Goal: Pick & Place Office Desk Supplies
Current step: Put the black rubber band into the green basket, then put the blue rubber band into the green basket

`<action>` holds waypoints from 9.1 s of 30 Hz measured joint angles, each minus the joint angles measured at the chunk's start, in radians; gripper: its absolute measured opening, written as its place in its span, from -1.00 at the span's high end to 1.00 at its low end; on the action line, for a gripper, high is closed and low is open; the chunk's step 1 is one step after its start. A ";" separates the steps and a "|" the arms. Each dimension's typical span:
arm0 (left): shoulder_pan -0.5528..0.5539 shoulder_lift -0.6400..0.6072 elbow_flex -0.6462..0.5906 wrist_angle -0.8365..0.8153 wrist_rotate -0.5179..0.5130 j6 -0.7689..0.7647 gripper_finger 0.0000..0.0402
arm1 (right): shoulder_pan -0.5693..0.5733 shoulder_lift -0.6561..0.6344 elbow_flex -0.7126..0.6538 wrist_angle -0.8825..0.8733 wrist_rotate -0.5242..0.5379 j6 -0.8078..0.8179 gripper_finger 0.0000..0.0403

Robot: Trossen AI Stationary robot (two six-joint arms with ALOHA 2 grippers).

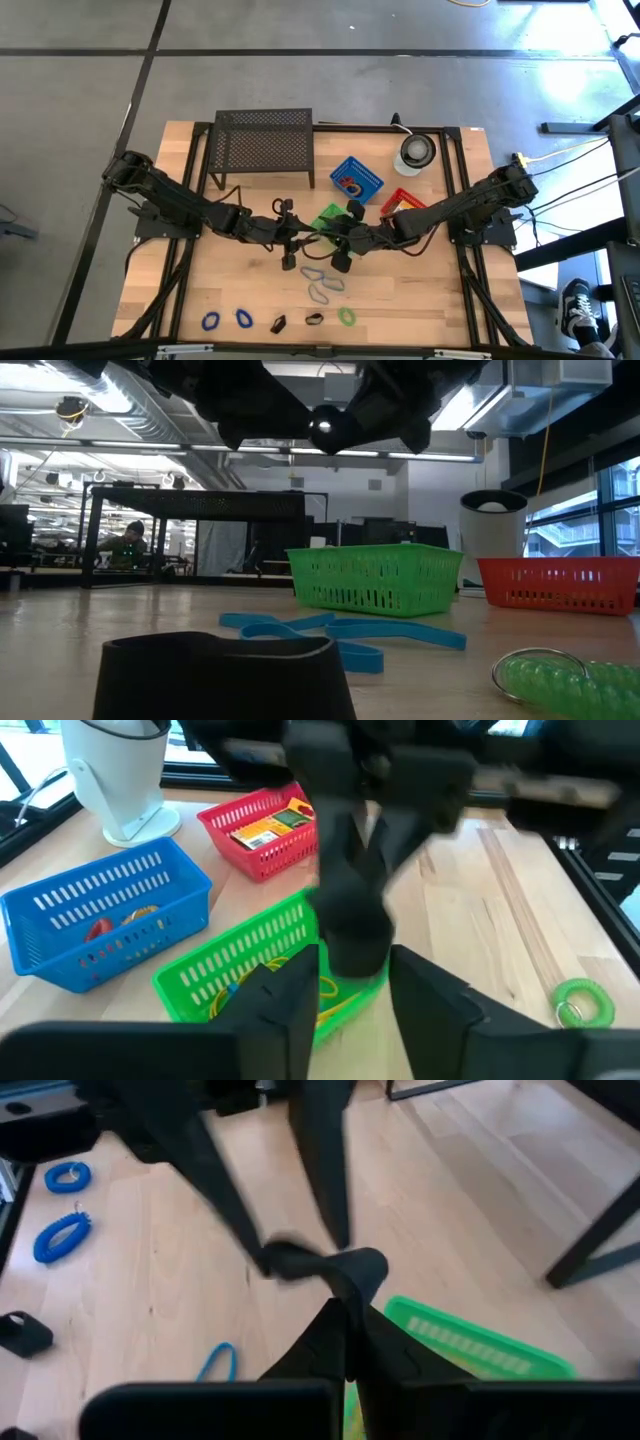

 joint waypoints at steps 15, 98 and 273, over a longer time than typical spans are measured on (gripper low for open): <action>-0.005 0.000 0.000 -0.107 -0.004 -0.023 0.17 | 0.000 -0.130 0.000 -0.190 0.088 0.030 0.96; -0.062 0.376 0.003 -0.048 0.249 0.013 0.01 | 0.000 0.075 0.000 -0.204 -0.043 0.378 -0.30; -0.240 0.101 0.000 0.122 -0.378 0.245 0.34 | -0.068 0.145 0.000 -0.260 -0.050 0.418 0.61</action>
